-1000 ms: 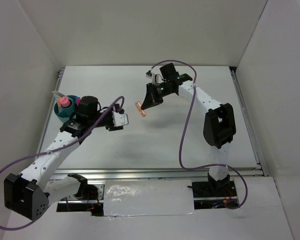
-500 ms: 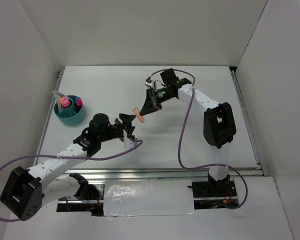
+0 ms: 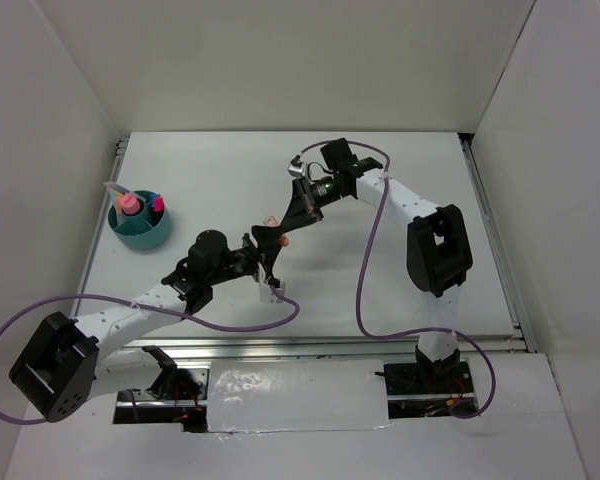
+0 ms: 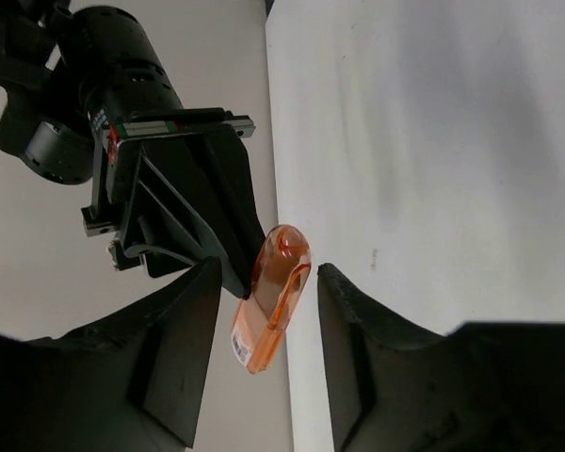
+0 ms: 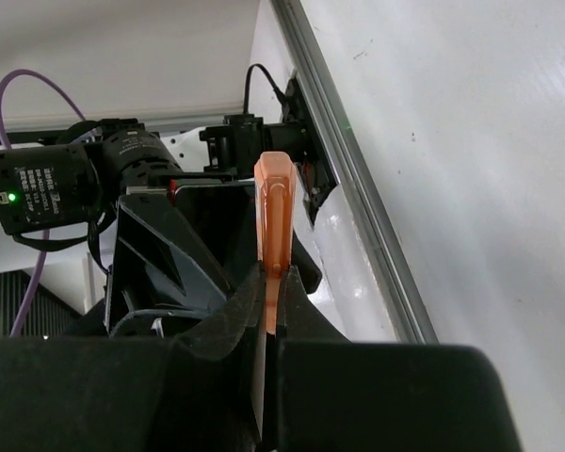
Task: Sort the stationery into containers
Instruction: Place the stationery in the storage box.
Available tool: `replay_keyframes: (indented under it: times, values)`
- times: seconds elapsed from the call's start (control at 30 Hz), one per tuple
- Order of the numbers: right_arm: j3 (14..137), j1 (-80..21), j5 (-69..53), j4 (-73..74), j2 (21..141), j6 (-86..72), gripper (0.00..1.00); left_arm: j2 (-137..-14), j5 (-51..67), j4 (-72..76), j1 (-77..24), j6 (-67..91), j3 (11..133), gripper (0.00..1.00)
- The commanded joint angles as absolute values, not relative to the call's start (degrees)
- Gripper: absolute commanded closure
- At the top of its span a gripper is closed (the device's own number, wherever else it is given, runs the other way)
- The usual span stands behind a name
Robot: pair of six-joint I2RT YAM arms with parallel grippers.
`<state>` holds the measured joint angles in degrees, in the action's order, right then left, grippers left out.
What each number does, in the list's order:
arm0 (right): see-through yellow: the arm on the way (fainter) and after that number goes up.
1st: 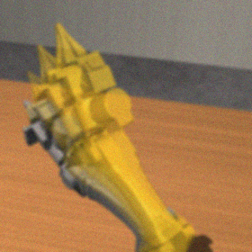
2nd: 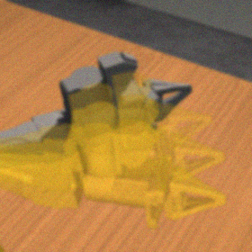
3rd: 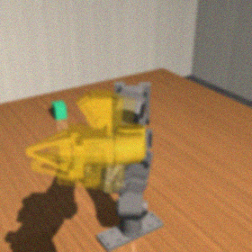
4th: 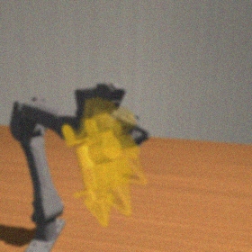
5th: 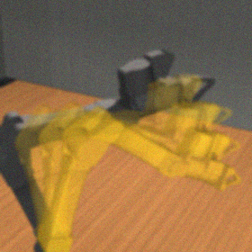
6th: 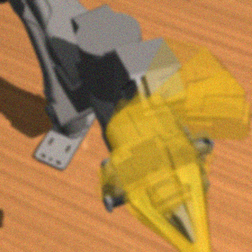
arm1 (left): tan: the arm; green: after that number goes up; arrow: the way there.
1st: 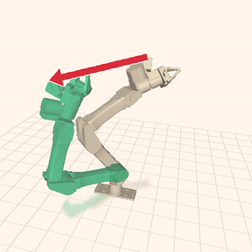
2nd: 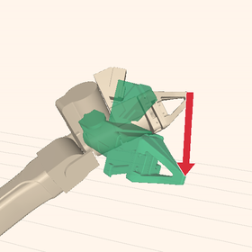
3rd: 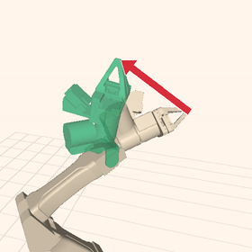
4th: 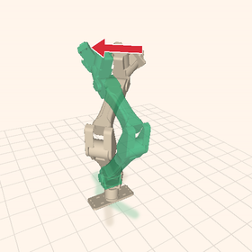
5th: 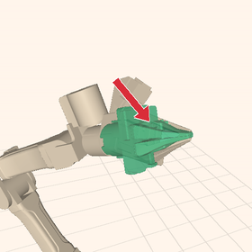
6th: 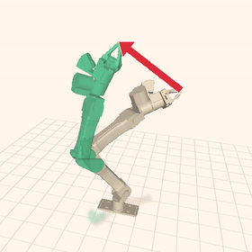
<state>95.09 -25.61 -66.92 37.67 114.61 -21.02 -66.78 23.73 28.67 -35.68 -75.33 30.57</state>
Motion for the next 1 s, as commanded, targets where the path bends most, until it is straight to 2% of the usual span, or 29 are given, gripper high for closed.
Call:
replay_keyframes:
  times: [0.0,0.3,0.37,0.4,0.43,0.5,0.53,0.6,0.67,0.8,0.83,0.97]
  values:
    - [94.57,-25.23,-69.61,36.21,111.62,-21.53,1.0,-66.88,27.41,33.84,-36.39,-78.92,30.94,0.46]
    - [95.1,-25.49,-71.28,34.37,112.94,-23.37,1.0,-66.62,29.44,34.99,-36.65,-82.44,29.7,0.73]
    - [95.27,-25.4,-71.37,34.28,113.11,-23.64,0.87,-66.36,29.44,35.07,-36.74,-82.53,29.71,0.83]
    - [95.27,-25.23,-71.11,34.28,113.12,-23.56,0.77,-65.84,29.36,35.24,-36.74,-82.44,29.18,0.87]
    - [95.36,-25.05,-70.93,34.36,113.12,-23.47,0.61,-65.4,29.27,35.51,-36.74,-82.18,28.92,0.94]
    - [96.15,-23.65,-67.88,34.98,112.94,-22.25,0.49,-62.6,28.31,35.25,-36.83,-79.64,28.22,0.99]
    - [96.85,-21.9,-66.11,36.46,112.59,-20.93,0.42,-61.36,27.69,33.59,-37.0,-75.97,28.13,1.0]
    - [99.56,-19.87,-61.2,38.66,112.24,-16.38,0.37,-56.37,23.66,30.34,-37.44,-69.55,29.43,1.0]
    - [101.24,-16.9,-53.46,41.83,111.36,-12.67,0.36,-53.28,20.32,22.55,-37.62,-56.87,31.8,1.0]
    - [102.13,-11.71,-47.47,43.33,110.13,-8.53,0.36,-47.64,9.6,9.52,-34.29,-32.13,41.82,1.0]
    - [101.95,-10.65,-47.11,43.94,109.95,-8.18,0.36,-47.2,8.88,6.97,-32.36,-23.29,43.49,1.0]
    - [99.41,-9.05,-44.48,45.61,107.94,-4.67,0.36,-43.08,11.51,-1.65,-18.68,-11.0,46.15,1.0]
